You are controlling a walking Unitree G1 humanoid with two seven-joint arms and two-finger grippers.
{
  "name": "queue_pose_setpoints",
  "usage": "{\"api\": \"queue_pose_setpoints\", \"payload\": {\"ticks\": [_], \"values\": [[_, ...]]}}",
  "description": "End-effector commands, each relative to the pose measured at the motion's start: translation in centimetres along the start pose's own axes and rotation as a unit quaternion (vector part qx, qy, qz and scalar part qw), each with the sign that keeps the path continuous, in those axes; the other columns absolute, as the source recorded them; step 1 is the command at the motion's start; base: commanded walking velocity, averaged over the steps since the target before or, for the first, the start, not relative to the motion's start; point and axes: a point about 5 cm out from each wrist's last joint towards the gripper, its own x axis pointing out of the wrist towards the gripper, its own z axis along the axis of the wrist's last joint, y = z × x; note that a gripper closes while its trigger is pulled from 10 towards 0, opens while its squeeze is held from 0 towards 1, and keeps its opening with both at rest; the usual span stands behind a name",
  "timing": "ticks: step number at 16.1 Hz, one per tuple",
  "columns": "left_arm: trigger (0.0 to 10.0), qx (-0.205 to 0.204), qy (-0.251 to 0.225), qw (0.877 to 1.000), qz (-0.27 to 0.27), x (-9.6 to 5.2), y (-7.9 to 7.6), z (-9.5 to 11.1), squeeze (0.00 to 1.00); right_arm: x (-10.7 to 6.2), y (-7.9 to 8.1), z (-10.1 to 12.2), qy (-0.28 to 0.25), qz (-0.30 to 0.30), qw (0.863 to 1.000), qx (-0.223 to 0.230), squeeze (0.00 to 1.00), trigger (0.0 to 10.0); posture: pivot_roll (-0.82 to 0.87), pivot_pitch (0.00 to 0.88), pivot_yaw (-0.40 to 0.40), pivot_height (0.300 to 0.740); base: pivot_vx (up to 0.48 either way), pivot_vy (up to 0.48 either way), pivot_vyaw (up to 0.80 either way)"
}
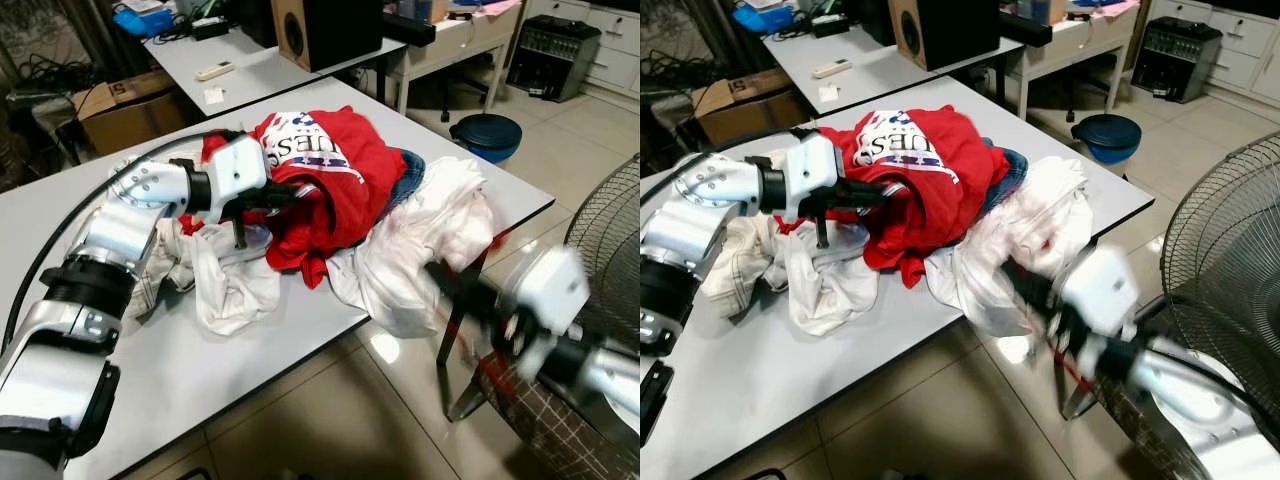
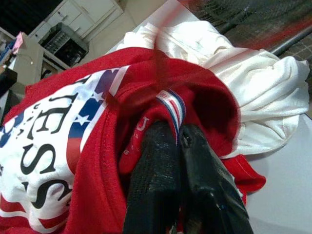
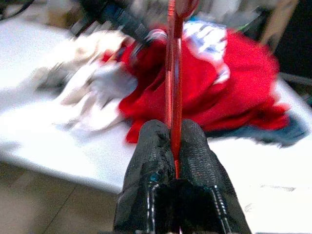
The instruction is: Hang hanger
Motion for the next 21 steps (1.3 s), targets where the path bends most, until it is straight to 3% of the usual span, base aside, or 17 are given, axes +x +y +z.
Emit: {"api": "queue_pose_setpoints", "payload": {"ticks": [1,5,9,14,17,19,20,21], "values": [[0.0,0.023,0.011,1.0,-0.004,-0.7,0.1,0.5,0.0,-0.4,0.7,-0.1,0.021,0.034,0.999,0.005,0.0,10.0,-0.11,0.0,0.143,0.74,0.0,0.0,0.0],[0.0,0.031,0.03,0.999,-0.02,-0.5,-1.1,0.1,0.0,-0.7,1.1,-1.3,0.077,0.051,0.996,0.015,0.0,10.0,-0.1,0.0,0.131,0.74,0.0,0.0,0.0],[0.0,0.031,0.031,0.998,-0.044,0.3,-2.7,0.1,0.0,0.1,-0.5,-1.8,0.098,-0.009,0.995,0.007,0.0,10.0,-0.1,0.0,0.124,0.74,0.0,0.0,0.0],[0.0,0.057,0.078,0.995,-0.02,0.3,-2.3,-1.0,0.0,-1.1,-0.1,-0.8,0.102,0.035,0.994,-0.002,0.0,10.0,-0.1,0.0,0.124,0.74,0.0,0.0,0.0],[0.0,0.063,0.076,0.995,-0.029,0.8,-2.8,-1.0,0.0,-1.0,-1.0,-1.3,0.112,-0.003,0.994,0.002,0.0,10.0,-0.1,0.0,0.125,0.74,0.0,0.0,0.0],[0.0,0.07,0.069,0.995,-0.031,1.0,-2.9,-0.7,0.0,-0.2,-2.0,-2.1,0.103,-0.067,0.992,0.028,0.0,10.0,-0.1,0.0,0.123,0.74,0.0,0.0,0.0],[0.0,0.074,0.067,0.994,-0.035,1.1,-3.0,-0.5,0.0,0.6,-2.6,-2.3,0.072,-0.106,0.989,0.069,0.0,10.0,-0.1,0.0,0.122,0.74,0.0,0.0,0.0],[0.0,0.078,0.064,0.994,-0.04,1.3,-3.2,-0.4,0.0,1.0,-2.4,-2.5,0.06,-0.105,0.989,0.089,0.0,10.0,-0.1,0.0,0.121,0.74,0.0,0.0,0.0]]}}
